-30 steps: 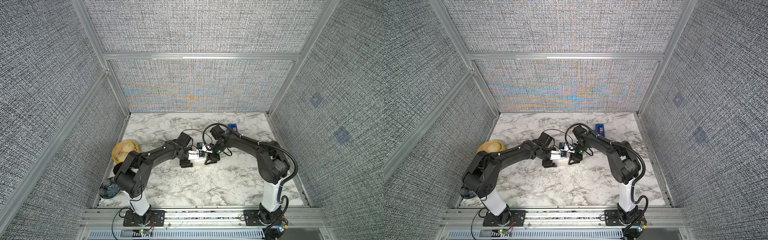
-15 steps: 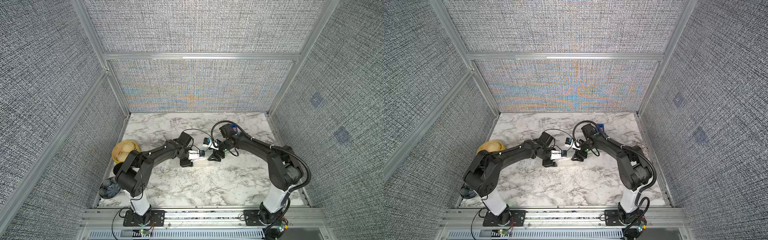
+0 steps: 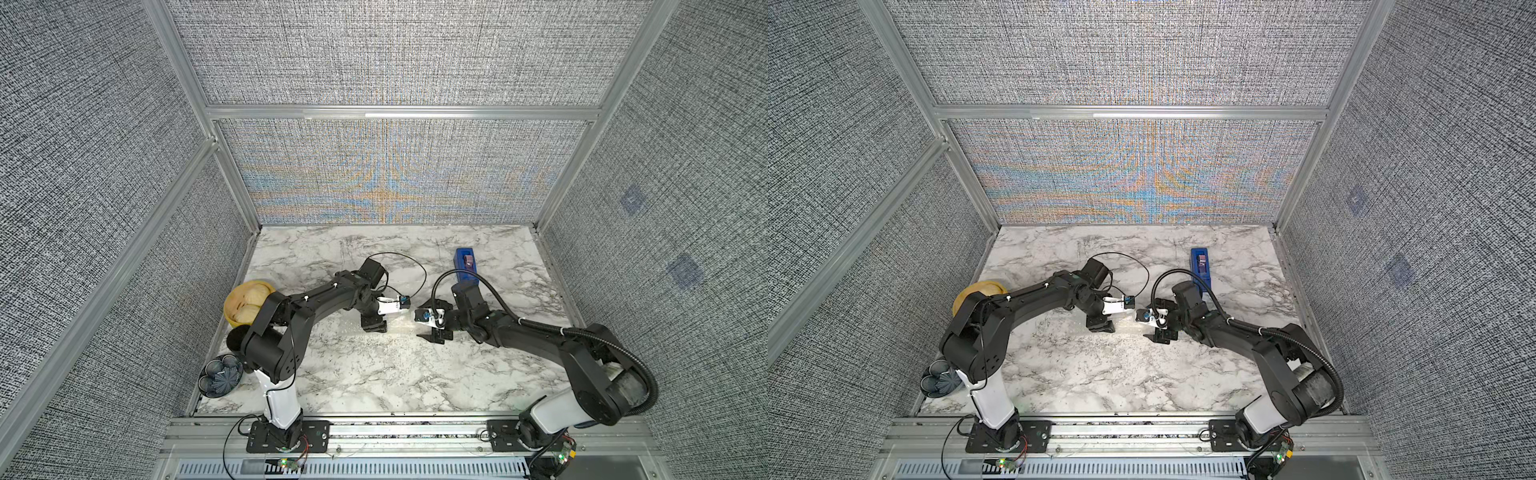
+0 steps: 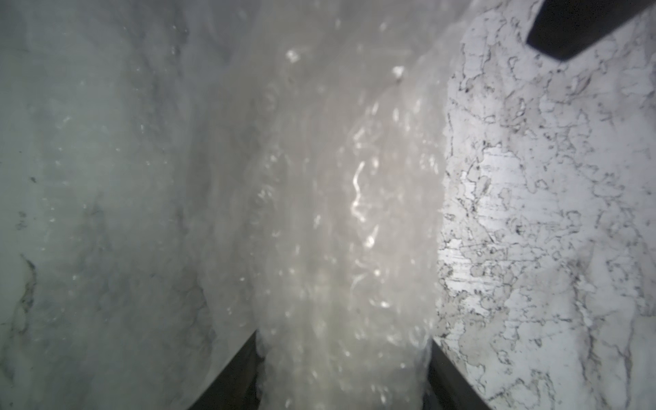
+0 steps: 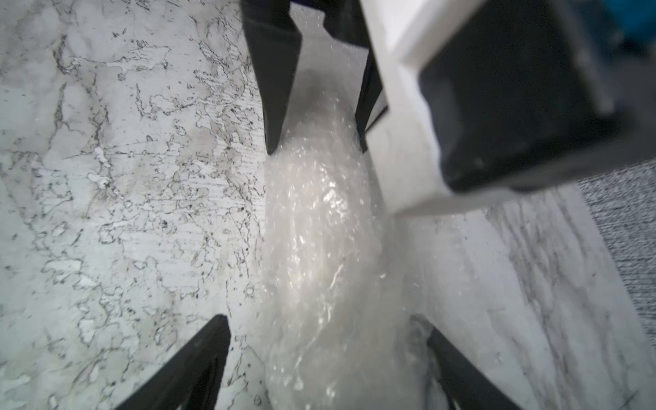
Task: Wrap vases in bubble wrap
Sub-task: Wrap the vase in bubble wrap.
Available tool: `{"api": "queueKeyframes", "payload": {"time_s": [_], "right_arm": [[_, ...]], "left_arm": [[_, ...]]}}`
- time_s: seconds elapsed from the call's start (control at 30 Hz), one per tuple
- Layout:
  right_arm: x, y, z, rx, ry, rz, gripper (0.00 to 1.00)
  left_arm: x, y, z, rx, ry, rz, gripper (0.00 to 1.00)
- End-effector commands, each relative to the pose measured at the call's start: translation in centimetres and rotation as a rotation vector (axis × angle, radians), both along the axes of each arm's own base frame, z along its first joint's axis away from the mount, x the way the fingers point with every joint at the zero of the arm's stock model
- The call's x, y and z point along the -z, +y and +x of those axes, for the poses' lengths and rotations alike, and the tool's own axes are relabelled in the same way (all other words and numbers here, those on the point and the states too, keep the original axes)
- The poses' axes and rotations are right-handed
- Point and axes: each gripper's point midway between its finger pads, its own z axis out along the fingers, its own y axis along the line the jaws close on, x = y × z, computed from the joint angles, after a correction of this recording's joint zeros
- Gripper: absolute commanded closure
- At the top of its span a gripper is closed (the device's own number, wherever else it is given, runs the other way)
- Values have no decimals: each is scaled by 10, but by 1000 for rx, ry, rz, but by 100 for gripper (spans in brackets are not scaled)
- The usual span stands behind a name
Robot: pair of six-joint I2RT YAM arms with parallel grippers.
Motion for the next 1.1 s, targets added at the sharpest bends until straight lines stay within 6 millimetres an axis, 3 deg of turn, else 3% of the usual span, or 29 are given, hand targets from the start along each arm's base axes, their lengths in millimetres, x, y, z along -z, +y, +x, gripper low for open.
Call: {"api": "queueKeyframes", "payload": {"time_s": [0.0, 0.13, 0.27, 0.4, 0.67, 0.9, 1.07], "right_arm": [[-18, 8, 18, 28, -204, 18, 18], [-9, 9, 15, 23, -247, -25, 18], [-26, 10, 14, 59, -316, 26, 18], [-36, 13, 4, 14, -278, 46, 18], [0, 23, -15, -72, -147, -45, 18], [21, 17, 14, 25, -199, -125, 20], [33, 19, 19, 14, -197, -158, 20]], "left_arm": [[4, 6, -13, -4, 82, 27, 38], [3, 7, -12, -9, 123, 18, 38], [5, 8, -12, -4, 142, 28, 38], [5, 8, -13, 4, 146, 26, 38], [5, 10, -12, 5, 187, 37, 38], [4, 9, -13, 14, 234, 38, 38], [8, 8, -12, 17, 259, 51, 37]]}}
